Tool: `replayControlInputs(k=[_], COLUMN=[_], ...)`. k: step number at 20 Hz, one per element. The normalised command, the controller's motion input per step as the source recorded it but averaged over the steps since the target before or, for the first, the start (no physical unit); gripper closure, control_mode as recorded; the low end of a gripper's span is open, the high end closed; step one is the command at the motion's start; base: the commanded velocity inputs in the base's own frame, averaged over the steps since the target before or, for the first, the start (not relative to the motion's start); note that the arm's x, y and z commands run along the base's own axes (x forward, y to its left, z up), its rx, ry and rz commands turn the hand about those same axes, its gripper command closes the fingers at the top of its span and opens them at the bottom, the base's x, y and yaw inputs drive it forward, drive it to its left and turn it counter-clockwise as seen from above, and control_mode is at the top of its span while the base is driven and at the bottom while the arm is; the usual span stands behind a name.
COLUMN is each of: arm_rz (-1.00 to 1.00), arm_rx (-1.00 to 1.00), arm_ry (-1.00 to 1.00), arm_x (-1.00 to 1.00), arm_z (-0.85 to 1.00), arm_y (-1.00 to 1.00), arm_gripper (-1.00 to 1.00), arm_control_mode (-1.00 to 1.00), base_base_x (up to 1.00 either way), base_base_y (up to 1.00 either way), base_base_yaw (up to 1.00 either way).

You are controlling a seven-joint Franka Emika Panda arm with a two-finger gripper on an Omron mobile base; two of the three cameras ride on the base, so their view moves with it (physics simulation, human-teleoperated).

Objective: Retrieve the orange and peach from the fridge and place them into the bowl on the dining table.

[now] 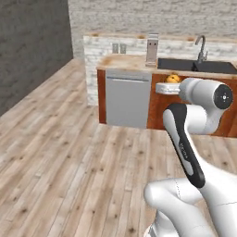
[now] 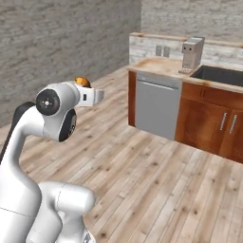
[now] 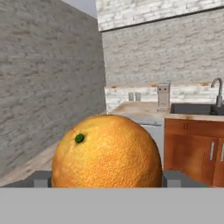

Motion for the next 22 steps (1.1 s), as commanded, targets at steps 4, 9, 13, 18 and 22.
replayControlInputs(k=[4,9,13,18,22], arm_rz=[0.0,0.0,0.0,0.0,0.0], arm_rx=[0.0,0.0,0.0,0.0,0.0], arm_ry=[0.0,0.0,0.0,0.0,0.0], arm_x=[0.0,0.0,0.0,0.0,0.0], arm_z=[0.0,0.0,0.0,0.0,0.0], arm_y=[0.0,0.0,0.0,0.0,0.0], arm_gripper=[1.0,1.0,1.0,1.0,1.0], arm_control_mode=[1.0,1.0,1.0,1.0,1.0], base_base_x=[0.26,0.21,0.07,0.11,0.36], base_base_y=[0.13,0.64,0.99,1.0,1.0], base_base_yaw=[-0.4,-0.31,-0.2,-0.13,-0.06])
